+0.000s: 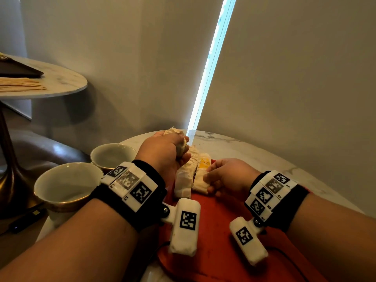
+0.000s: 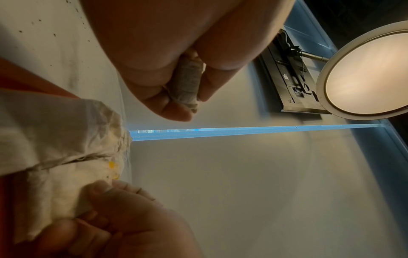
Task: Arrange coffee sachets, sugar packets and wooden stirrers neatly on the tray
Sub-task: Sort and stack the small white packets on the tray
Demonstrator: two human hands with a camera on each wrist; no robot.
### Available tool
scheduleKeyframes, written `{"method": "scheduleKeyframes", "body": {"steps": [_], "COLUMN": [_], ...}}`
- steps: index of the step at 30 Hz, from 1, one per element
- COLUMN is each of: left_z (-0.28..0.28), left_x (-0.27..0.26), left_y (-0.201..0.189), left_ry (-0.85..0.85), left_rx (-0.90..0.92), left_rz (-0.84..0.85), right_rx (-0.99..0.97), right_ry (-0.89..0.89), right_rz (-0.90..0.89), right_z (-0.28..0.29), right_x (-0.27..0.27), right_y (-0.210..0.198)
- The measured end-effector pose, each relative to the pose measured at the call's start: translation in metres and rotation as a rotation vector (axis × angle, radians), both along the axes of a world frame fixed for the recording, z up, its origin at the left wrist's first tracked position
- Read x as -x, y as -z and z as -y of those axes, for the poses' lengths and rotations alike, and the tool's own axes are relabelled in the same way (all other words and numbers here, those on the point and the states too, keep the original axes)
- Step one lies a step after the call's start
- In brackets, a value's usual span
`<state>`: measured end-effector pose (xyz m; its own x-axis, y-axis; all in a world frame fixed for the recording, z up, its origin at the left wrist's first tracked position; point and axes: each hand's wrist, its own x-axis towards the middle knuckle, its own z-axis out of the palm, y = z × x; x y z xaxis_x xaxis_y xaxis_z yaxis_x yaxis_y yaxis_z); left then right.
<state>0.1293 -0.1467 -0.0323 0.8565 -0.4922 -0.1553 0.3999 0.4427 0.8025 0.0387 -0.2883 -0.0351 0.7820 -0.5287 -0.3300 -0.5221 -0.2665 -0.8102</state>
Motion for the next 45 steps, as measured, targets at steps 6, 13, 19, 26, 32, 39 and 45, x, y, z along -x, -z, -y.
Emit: {"method": "scheduleKeyframes", "body": {"steps": [6,13,19,26,32,39,45], "left_z": [0.003,0.0,-0.002,-0.003,-0.007,-0.005,-0.005], "left_x": [0.0,0.001,0.002,0.004,0.006,0.008,0.005], "left_y": [0.003,0.003,0.001,0.001,-0.001,0.001,0.008], "left_ry": [-0.013,-0.013,0.001,0.021,0.068,0.135,0.136], "left_rx": [0.037,0.037,0.01,0.052,0.069,0.054,0.021], "left_rz": [-0.023,-0.029,-0.038,-0.038,-0.078,-0.012,0.081], "right_rx": [0.202,-0.055,-0.008,-0.035,-0.081,-0.039,-0.015], "right_ry": [0.074,-0.139,-0.127,-0.103,-0.081,-0.009,-0.081], "right_rz": [0.129,0.053,0.019,0.032,0.073,0.365,0.552], "right_z": [0.006,-0.008,-0.008,-0.006,-0.005,0.003,-0.005], "right_x": [0.002,0.011,0.006,0.005,0.009,0.006,0.001], "right_y": [-0.001,-0.007,0.0,0.003,0.002,-0.006,-0.011]}}
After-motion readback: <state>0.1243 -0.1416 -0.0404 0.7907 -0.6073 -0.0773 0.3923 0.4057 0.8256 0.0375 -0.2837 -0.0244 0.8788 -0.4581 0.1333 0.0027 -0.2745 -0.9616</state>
